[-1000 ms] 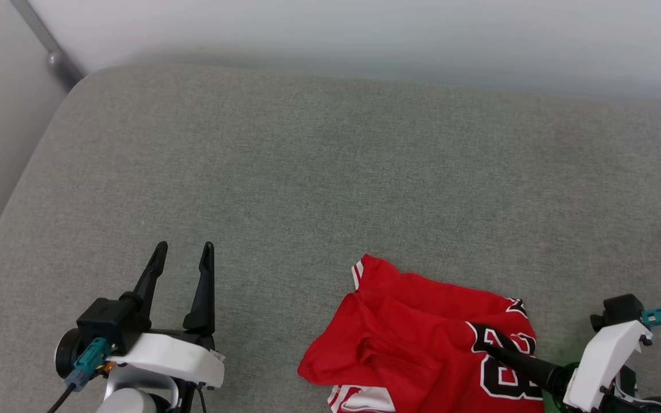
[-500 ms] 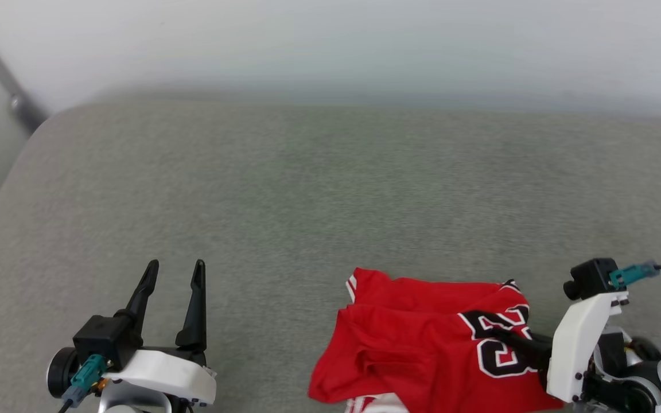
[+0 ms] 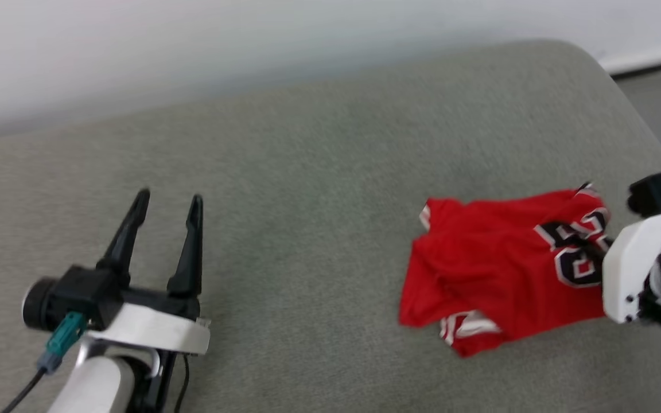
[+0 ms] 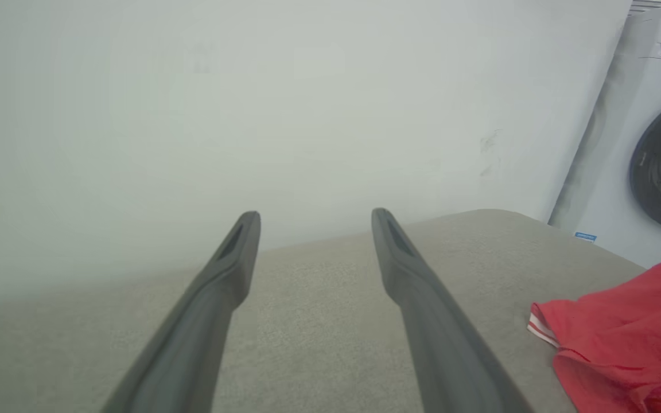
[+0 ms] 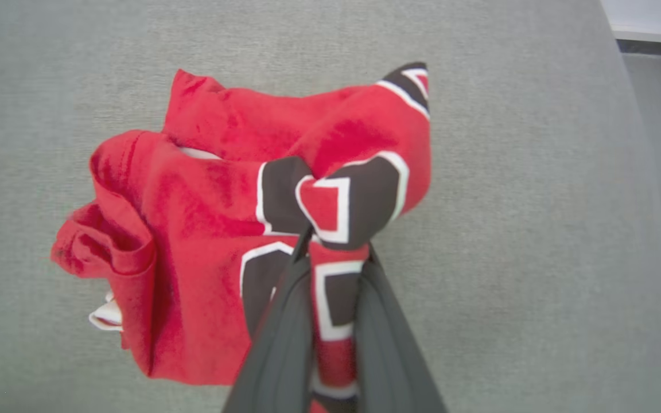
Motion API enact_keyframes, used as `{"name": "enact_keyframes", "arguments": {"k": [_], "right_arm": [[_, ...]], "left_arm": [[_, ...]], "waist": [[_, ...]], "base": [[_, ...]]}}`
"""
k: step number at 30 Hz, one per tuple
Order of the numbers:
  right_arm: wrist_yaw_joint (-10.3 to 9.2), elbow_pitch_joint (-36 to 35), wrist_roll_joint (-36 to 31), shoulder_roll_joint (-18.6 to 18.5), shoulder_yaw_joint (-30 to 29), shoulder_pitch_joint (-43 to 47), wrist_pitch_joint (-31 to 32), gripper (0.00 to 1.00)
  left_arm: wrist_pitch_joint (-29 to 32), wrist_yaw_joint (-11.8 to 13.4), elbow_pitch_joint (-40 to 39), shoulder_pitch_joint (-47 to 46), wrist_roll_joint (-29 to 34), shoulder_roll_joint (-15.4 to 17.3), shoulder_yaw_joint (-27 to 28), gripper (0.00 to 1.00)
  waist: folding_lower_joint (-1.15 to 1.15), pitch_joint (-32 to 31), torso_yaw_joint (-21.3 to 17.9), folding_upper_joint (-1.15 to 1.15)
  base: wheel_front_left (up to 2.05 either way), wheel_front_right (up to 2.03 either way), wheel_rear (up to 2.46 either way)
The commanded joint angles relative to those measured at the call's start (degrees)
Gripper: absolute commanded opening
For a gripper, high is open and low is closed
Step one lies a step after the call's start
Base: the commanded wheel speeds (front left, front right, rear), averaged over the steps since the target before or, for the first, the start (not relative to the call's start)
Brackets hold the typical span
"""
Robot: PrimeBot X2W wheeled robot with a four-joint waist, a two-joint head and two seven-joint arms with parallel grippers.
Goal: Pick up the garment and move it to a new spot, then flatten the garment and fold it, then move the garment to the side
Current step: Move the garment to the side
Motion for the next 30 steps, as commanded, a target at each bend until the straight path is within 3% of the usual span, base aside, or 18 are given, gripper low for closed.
{"name": "enact_keyframes", "arguments": {"k": [1,10,15,19,21,22,30], "right_arm": [[-0.02,0.2,-0.7,-0.2,-0.1,-1.4,-0.5,0.00],[-0.03,6.8,-6.9,-1.4,-11.4,-9.8,-9.7,0.00],[-0.04,10.8,-9.3,-2.4,-18.1,-14.7,-14.2,0.00],[-0.04,15.9,-12.2,-0.7,-23.5,-18.3,-19.0,0.00],[-0.03,18.1,-13.6,0.8,-24.5,-19.2,-21.7,0.55],[-0.04,19.3,-14.5,1.3,-25.2,-19.7,-23.1,1.00],[-0.03,26.7,-21.1,3.5,-28.6,-20.5,-36.7,1.00]], "left_arm": [[0.3,-0.2,-0.2,-1.1,0.3,0.5,-0.1,1.00],[5.6,-3.2,-6.4,-13.8,3.7,4.2,-1.5,1.00],[8.4,-3.8,-9.3,-17.0,5.0,5.6,-2.2,1.00],[9.8,-4.0,-11.0,-18.4,5.7,6.3,-2.6,1.00],[10.2,-4.1,-11.4,-18.8,5.8,6.5,-2.8,1.00],[10.3,-4.2,-11.6,-18.9,5.8,6.6,-2.9,1.00],[9.0,-3.7,-8.8,-16.9,5.1,5.6,-3.7,1.00]], "waist": [[0.00,7.6,-5.5,0.00],[0.00,22.5,-7.1,0.00],[0.00,27.5,-7.1,0.00],[0.00,29.8,-6.9,0.00],[0.00,30.3,-6.7,0.00],[0.00,30.3,-6.7,0.00],[0.00,25.7,-5.5,0.00]], "base": [[0.00,0.00,0.00],[0.00,0.00,0.00],[0.00,0.00,0.00],[0.00,0.00,0.00],[0.00,0.00,0.00],[0.00,0.00,0.00],[0.00,0.00,0.00]]}}
